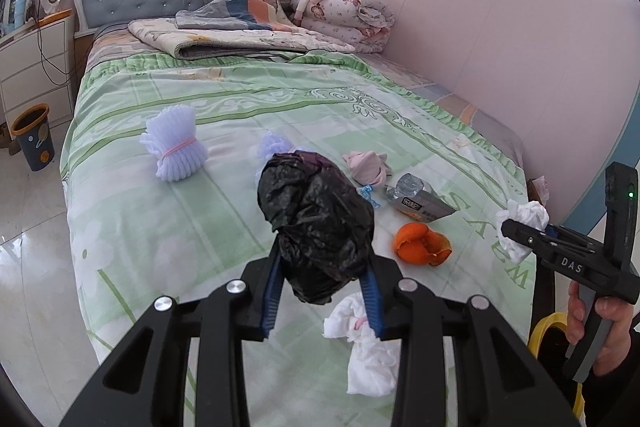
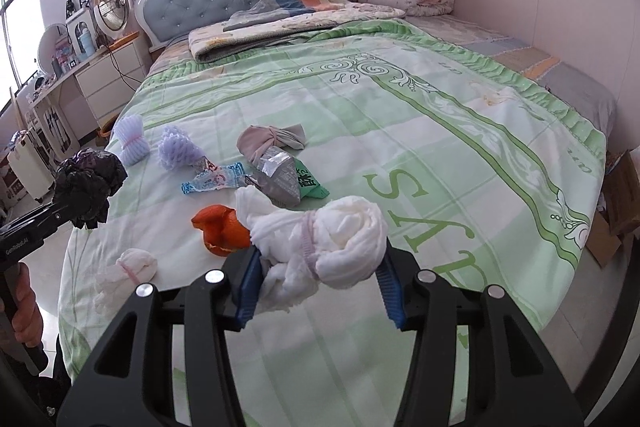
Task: Collect trash
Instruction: 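Carry the black bag and white cloth bundle over the bin with both tools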
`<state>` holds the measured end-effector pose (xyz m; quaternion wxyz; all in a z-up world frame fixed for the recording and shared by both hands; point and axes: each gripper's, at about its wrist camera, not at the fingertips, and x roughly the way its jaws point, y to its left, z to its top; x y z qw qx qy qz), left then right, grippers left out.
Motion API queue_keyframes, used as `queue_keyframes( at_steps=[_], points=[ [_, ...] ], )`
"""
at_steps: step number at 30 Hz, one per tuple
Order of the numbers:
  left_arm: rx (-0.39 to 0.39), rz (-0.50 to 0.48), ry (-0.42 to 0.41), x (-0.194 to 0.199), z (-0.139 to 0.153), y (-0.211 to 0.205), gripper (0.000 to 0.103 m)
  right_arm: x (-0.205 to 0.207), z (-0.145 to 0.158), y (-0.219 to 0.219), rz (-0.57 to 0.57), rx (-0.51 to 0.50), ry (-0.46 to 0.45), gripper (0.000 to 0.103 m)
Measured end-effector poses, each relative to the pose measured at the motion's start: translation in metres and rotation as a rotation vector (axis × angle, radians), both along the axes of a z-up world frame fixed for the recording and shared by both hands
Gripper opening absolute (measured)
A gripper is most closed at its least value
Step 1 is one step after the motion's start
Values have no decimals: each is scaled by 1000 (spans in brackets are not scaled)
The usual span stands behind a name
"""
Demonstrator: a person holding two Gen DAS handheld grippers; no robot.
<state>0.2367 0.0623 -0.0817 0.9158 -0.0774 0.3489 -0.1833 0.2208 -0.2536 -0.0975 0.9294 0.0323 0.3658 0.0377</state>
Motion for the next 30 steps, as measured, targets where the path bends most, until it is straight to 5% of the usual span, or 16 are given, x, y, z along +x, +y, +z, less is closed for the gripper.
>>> queue_keyframes(
  at_steps=[30],
  points=[
    [17,-117,-80,-71,51,-57,32,-107,76,-29,-16,31,-150,48]
  ],
)
